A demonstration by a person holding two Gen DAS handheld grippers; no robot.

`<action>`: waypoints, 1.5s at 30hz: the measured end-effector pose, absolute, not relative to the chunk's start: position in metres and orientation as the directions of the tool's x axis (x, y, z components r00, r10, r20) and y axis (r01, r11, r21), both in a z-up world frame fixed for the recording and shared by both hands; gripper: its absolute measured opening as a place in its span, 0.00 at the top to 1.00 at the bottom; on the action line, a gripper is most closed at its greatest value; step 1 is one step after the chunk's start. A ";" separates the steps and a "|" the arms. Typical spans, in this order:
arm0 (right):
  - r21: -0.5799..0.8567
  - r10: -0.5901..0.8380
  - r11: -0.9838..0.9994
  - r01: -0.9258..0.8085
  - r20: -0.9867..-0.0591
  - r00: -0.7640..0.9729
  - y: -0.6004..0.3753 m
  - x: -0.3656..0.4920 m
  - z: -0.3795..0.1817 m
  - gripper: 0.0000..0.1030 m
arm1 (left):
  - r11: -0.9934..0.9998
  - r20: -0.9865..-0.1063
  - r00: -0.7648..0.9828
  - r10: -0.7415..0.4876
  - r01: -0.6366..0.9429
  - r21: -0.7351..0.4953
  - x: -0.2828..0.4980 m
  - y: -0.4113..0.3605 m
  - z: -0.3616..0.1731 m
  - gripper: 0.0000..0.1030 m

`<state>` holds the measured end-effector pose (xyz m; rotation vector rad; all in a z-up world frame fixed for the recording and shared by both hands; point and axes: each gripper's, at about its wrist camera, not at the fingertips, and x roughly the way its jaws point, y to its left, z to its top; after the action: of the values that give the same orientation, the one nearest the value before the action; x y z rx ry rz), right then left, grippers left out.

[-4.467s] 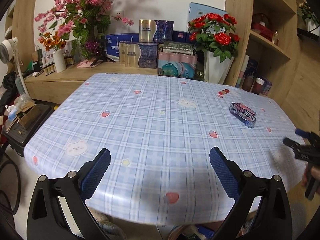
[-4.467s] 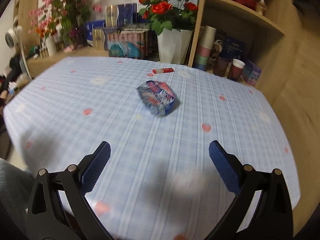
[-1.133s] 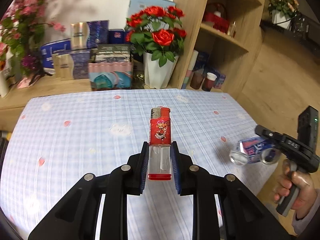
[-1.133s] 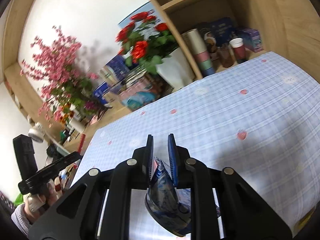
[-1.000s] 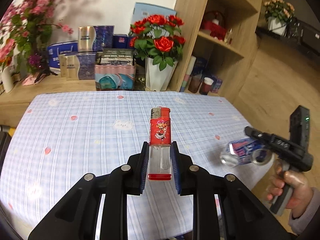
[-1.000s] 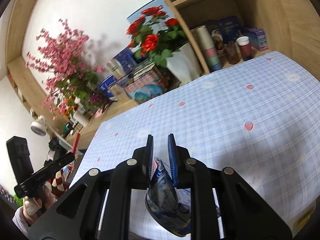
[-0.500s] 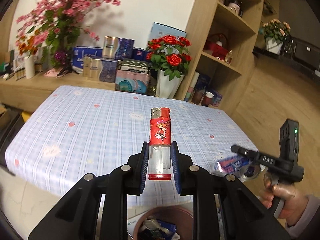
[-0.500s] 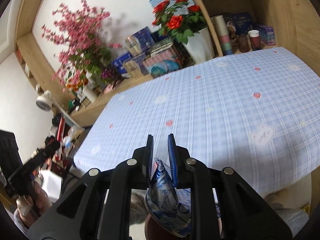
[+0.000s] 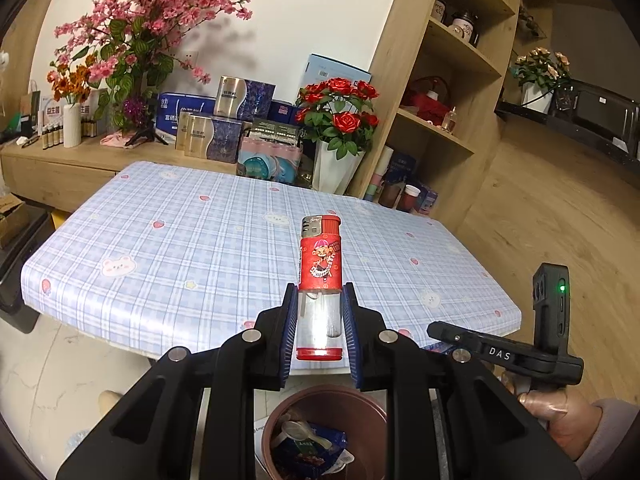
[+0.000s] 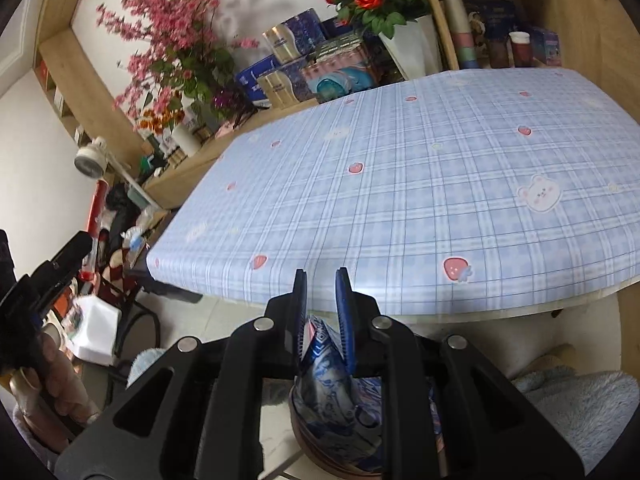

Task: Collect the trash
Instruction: 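Open the right tool to drop the snack packet into the bin, then open the left tool to drop the red lighter into the bin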

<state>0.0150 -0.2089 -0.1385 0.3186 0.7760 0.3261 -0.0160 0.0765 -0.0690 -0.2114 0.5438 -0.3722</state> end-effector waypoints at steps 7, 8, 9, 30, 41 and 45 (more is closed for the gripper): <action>0.385 0.402 0.905 -0.181 -0.636 0.659 -0.199 0.010 -0.143 0.82 | 0.919 -0.469 0.794 -0.387 0.289 -0.270 -0.025 0.078 -0.069 0.79; 0.386 0.403 0.905 -0.180 -0.641 0.653 -0.197 0.010 -0.144 0.82 | 0.920 -0.467 0.796 -0.384 0.288 -0.266 -0.026 0.078 -0.070 0.79; 0.385 0.402 0.906 -0.178 -0.645 0.650 -0.197 0.010 -0.145 0.82 | 0.921 -0.464 0.799 -0.383 0.288 -0.264 -0.027 0.078 -0.070 0.79; 0.208 0.233 0.968 -0.142 -0.519 0.822 -0.235 -0.015 -0.104 0.07 | 0.908 -0.563 0.713 -0.417 0.349 -0.231 -0.031 0.029 -0.098 0.79; 0.220 0.177 0.973 -0.075 -0.494 0.851 -0.274 -0.020 -0.104 0.06 | 0.887 -0.666 0.599 -0.444 0.397 -0.235 -0.022 -0.009 -0.127 0.79; 0.213 0.157 0.976 -0.055 -0.500 0.852 -0.282 -0.022 -0.108 0.06 | 0.884 -0.666 0.601 -0.443 0.418 -0.210 -0.023 -0.014 -0.127 0.50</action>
<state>-0.0217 -0.2817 -0.1079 0.1938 0.5405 0.1127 -0.0226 -0.0139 -0.1272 -0.0340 0.7808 -0.4987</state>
